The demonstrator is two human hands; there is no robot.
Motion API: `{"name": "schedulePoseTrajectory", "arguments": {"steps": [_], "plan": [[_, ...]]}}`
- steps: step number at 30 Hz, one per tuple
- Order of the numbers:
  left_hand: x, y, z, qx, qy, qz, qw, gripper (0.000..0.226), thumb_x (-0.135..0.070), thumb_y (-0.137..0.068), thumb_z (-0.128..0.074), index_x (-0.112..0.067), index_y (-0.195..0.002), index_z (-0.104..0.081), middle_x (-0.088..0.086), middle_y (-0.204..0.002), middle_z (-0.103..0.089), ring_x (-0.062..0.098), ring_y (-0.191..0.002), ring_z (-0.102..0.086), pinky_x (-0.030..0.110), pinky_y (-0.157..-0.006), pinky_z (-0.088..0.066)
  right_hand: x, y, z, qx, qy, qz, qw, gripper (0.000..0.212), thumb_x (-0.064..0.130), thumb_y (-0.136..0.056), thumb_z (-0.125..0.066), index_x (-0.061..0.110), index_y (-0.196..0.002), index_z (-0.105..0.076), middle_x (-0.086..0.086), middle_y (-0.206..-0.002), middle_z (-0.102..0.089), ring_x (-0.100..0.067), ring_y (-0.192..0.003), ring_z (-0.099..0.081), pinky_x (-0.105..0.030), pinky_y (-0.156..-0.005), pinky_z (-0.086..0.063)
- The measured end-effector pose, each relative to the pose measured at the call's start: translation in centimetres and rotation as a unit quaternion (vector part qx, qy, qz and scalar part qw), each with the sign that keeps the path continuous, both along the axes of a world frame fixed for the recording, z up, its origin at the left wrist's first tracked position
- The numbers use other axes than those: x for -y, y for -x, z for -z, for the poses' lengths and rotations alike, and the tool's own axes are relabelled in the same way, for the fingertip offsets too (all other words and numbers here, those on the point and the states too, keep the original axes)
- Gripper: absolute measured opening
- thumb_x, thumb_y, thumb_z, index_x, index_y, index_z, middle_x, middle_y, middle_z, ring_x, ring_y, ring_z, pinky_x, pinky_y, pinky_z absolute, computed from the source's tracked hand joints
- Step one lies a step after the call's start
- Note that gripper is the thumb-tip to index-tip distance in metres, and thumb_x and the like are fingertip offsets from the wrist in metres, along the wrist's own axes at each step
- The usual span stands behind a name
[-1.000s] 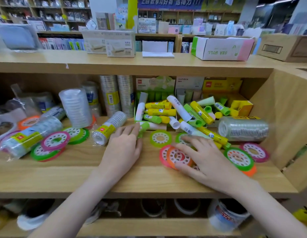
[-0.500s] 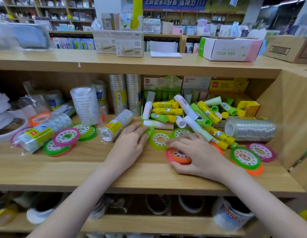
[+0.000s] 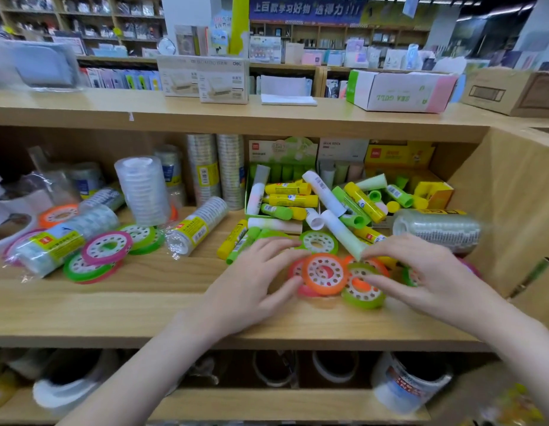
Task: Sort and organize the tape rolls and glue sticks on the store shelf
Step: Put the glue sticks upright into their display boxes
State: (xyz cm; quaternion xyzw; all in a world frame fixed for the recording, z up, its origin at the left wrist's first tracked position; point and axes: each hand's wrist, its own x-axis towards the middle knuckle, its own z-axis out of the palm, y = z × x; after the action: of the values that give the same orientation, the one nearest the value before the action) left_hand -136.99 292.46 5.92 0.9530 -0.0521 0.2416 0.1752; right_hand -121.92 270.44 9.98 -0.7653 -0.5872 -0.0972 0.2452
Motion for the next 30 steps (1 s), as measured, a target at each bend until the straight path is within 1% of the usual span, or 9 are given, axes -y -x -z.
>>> {"name": "schedulePoseTrajectory", "arguments": {"steps": [3, 6, 9, 12, 15, 19, 23, 28, 30], "plan": [[1.1, -0.8, 0.2, -0.067, -0.032, 0.017, 0.997, 0.055, -0.056, -0.088, -0.039, -0.031, -0.138, -0.042, -0.001, -0.143, -0.04, 0.018, -0.129, -0.035, 0.034, -0.109, -0.028, 2.7, -0.8, 0.7, 0.027, 0.01, 0.067, 0.997, 0.06, 0.074, -0.079, -0.036, 0.027, -0.105, -0.064, 0.015, -0.101, -0.06, -0.007, -0.097, -0.051, -0.023, -0.083, -0.043], [1.7, -1.9, 0.3, -0.103, -0.064, 0.017, 0.993, 0.059, -0.064, -0.085, -0.036, -0.041, -0.139, -0.036, -0.003, -0.149, -0.031, 0.022, -0.133, -0.029, 0.042, -0.11, -0.028, 4.6, -1.3, 2.6, 0.051, 0.04, 0.176, 0.982, 0.073, 0.077, -0.079, -0.026, 0.023, -0.111, -0.062, 0.006, -0.105, -0.056, -0.019, -0.094, -0.052, -0.039, -0.081, -0.048], [2.1, -2.5, 0.5, -0.09, -0.067, 0.026, 0.993, 0.053, -0.059, -0.085, -0.038, -0.038, -0.133, -0.041, -0.006, -0.145, -0.035, 0.021, -0.129, -0.031, 0.045, -0.105, -0.034, 5.1, -0.4, 5.0, 0.072, 0.045, 0.227, 0.97, 0.065, 0.067, -0.084, -0.027, 0.021, -0.115, -0.059, -0.005, -0.113, -0.054, -0.03, -0.102, -0.055, -0.047, -0.082, -0.048], [2.0, -2.6, 0.5, -0.05, -0.047, 0.037, 0.997, 0.042, -0.04, -0.079, -0.045, -0.026, -0.118, -0.048, -0.004, -0.13, -0.047, 0.017, -0.12, -0.038, 0.043, -0.098, -0.04, 4.9, 1.0, 5.6, -0.008, -0.013, 0.171, 0.985, 0.05, 0.061, -0.082, -0.041, 0.024, -0.112, -0.057, 0.003, -0.118, -0.049, -0.016, -0.111, -0.047, -0.037, -0.091, -0.042], [1.8, -2.6, 0.6, -0.036, -0.045, 0.025, 0.998, 0.044, -0.034, -0.072, -0.04, -0.018, -0.112, -0.049, 0.0, -0.118, -0.05, 0.019, -0.113, -0.042, 0.041, -0.096, -0.039, 4.9, 1.5, 5.2, -0.06, -0.059, 0.117, 0.99, 0.045, 0.055, -0.079, -0.051, 0.022, -0.109, -0.058, 0.01, -0.119, -0.046, -0.002, -0.114, -0.045, -0.022, -0.092, -0.041], [2.0, -2.8, 1.0, -0.006, -0.056, -0.024, 0.998, 0.048, -0.039, -0.076, -0.037, -0.02, -0.12, -0.045, 0.002, -0.118, -0.053, 0.023, -0.112, -0.042, 0.041, -0.102, -0.026, 4.2, 2.2, 5.6, -0.073, -0.078, 0.104, 0.989, 0.052, 0.068, -0.079, -0.048, 0.026, -0.109, -0.058, 0.015, -0.118, -0.048, -0.004, -0.115, -0.045, -0.015, -0.095, -0.036], [2.7, -3.0, 0.7, 0.022, -0.09, -0.011, 0.996, 0.053, -0.049, -0.084, -0.041, -0.022, -0.128, -0.05, -0.001, -0.125, -0.053, 0.02, -0.121, -0.041, 0.052, -0.108, -0.023, 2.7, 2.5, 5.9, -0.01, -0.068, 0.16, 0.985, 0.057, 0.072, -0.071, -0.05, 0.033, -0.114, -0.048, 0.01, -0.112, -0.048, -0.008, -0.111, -0.037, -0.026, -0.088, -0.033], [3.8, -4.2, 0.4, -0.025, -0.143, 0.003, 0.989, 0.066, -0.067, -0.082, -0.036, -0.02, -0.123, -0.055, -0.003, -0.111, -0.061, 0.019, -0.118, -0.049, 0.055, -0.111, -0.016, 3.7, 2.8, 3.1, -0.189, -0.14, 0.146, 0.961, 0.061, 0.076, -0.058, -0.058, 0.042, -0.108, -0.047, 0.027, -0.11, -0.047, 0.005, -0.108, -0.041, -0.007, -0.085, -0.035], [3.9, -4.6, 0.5, -0.028, -0.135, 0.0, 0.99, 0.066, -0.067, -0.08, -0.037, -0.018, -0.12, -0.056, -0.001, -0.107, -0.061, 0.021, -0.114, -0.052, 0.052, -0.112, -0.014, 4.4, 2.2, 2.4, -0.171, -0.138, 0.173, 0.96, 0.049, 0.062, -0.064, -0.06, 0.041, -0.106, -0.047, 0.02, -0.109, -0.049, 0.003, -0.103, -0.047, -0.005, -0.081, -0.036]]}}
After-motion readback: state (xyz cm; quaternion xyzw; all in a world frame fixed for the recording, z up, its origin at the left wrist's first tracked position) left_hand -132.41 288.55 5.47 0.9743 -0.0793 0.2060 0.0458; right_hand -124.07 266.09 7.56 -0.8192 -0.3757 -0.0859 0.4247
